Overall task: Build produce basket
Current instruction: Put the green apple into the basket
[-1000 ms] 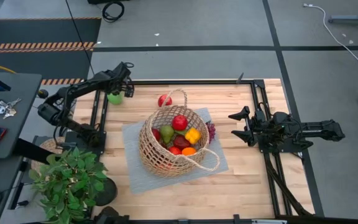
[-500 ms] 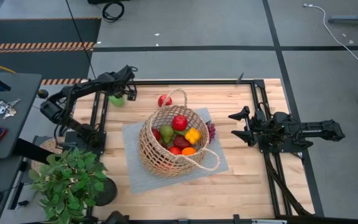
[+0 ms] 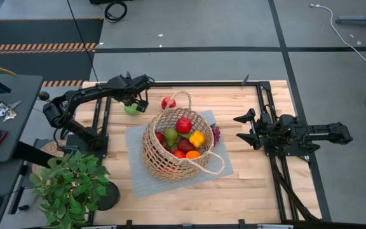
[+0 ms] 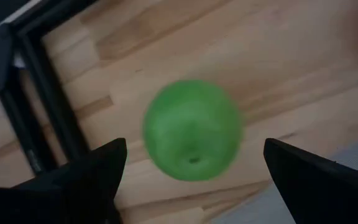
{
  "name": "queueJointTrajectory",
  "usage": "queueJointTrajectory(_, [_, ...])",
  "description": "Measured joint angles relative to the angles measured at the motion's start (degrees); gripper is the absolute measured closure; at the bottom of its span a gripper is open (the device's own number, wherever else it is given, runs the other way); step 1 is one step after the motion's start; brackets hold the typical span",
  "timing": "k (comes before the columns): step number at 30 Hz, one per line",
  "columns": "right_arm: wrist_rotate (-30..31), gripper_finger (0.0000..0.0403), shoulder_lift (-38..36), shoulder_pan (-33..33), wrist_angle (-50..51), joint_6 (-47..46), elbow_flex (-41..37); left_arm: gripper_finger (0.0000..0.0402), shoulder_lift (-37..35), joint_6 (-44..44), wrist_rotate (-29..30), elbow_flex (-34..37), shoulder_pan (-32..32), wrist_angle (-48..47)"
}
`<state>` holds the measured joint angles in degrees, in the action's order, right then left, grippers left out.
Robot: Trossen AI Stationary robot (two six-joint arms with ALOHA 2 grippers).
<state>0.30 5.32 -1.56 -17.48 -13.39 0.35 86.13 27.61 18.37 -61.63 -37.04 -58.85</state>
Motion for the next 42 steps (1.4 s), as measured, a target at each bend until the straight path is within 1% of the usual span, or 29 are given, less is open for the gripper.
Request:
queueJointTrajectory(5, [0.0, 0.0018, 0.0, 0.0, 0.0, 0.0, 0.0, 0.0015, 0.0, -1.3, 0.3, 1.6, -3.7, 2.3])
queueJointTrajectory(9, [0.0, 0.0018, 0.0, 0.0, 0.0, 0.0, 0.0, 0.0015, 0.2, -3.4, -6.2, 5.5, -7.8, 9.2])
queueJointTrajectory(10, [0.0, 0.0018, 0.0, 0.0, 0.0, 0.0, 0.0, 0.0015, 0.2, -4.1, -6.2, 6.3, -8.7, 9.6])
queueJointTrajectory(15, [0.0, 0.0018, 0.0, 0.0, 0.0, 0.0, 0.0, 0.0015, 0.2, -4.8, -3.0, 8.4, -11.7, 10.2])
queueJointTrajectory(23, [0.0, 0.0018, 0.0, 0.0, 0.0, 0.0, 0.0, 0.0015, 0.1, -6.1, -3.1, 8.7, -10.8, 10.2])
queueJointTrajectory(28, [0.0, 0.0018, 0.0, 0.0, 0.0, 0.0, 0.0, 0.0015, 1.6, -11.0, 2.2, 8.7, -10.3, 10.2])
queueJointTrajectory(34, [0.0, 0.0018, 0.0, 0.0, 0.0, 0.0, 0.0, 0.0015, 5.4, -12.1, 4.0, 8.3, -10.2, 10.5])
queueJointTrajectory(39, [0.0, 0.0018, 0.0, 0.0, 0.0, 0.0, 0.0, 0.0015, 6.8, -14.9, 8.9, 8.5, -9.5, 11.1])
queueJointTrajectory(42, [0.0, 0.0018, 0.0, 0.0, 0.0, 0.0, 0.0, 0.0015, 6.9, -16.7, 10.7, 8.6, -8.6, 11.2])
